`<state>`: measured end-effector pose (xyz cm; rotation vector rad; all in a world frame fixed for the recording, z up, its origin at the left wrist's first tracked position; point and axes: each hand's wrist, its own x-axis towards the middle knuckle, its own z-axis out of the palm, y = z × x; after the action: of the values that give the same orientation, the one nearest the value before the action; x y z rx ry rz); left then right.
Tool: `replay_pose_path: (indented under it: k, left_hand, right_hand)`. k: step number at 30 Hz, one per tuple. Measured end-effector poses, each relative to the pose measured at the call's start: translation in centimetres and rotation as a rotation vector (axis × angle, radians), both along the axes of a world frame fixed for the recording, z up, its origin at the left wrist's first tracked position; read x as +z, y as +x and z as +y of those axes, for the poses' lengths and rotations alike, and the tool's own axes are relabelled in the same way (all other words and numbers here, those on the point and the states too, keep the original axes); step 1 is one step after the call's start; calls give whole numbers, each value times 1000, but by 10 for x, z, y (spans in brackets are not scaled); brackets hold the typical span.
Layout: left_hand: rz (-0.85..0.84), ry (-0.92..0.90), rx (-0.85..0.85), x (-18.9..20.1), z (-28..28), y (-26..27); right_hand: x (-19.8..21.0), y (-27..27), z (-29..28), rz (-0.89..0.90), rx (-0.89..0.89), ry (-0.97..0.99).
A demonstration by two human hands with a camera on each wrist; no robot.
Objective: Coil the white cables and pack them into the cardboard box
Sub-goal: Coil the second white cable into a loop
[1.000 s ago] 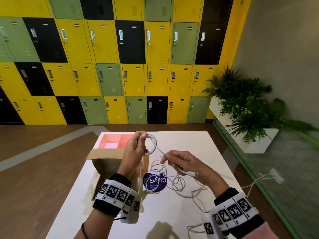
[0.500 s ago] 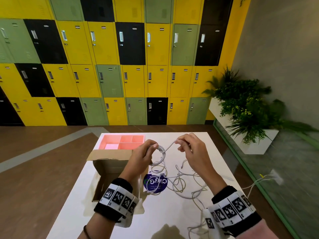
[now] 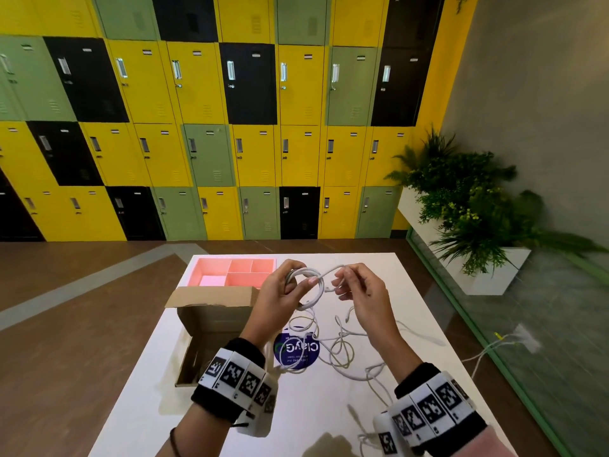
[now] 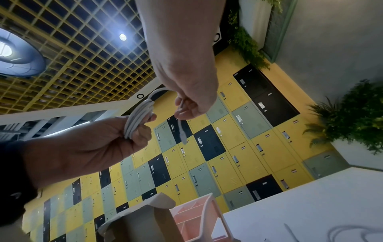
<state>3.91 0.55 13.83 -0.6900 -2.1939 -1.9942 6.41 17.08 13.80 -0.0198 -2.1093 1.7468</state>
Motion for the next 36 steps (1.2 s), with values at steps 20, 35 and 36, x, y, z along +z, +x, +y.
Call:
replay_pose_path:
  k: [20,35,36]
  left_hand:
    - [-82,124,4,-5,8,5]
    - [-158,127,-122,-8,11,6]
    - [-159,128,-122,-9,12,6]
  right_hand:
    - [-6,-6,2,28,-129,291]
    - [3,3,-1,-60,334,-66]
    - [2,4,-5,-71,351,-96]
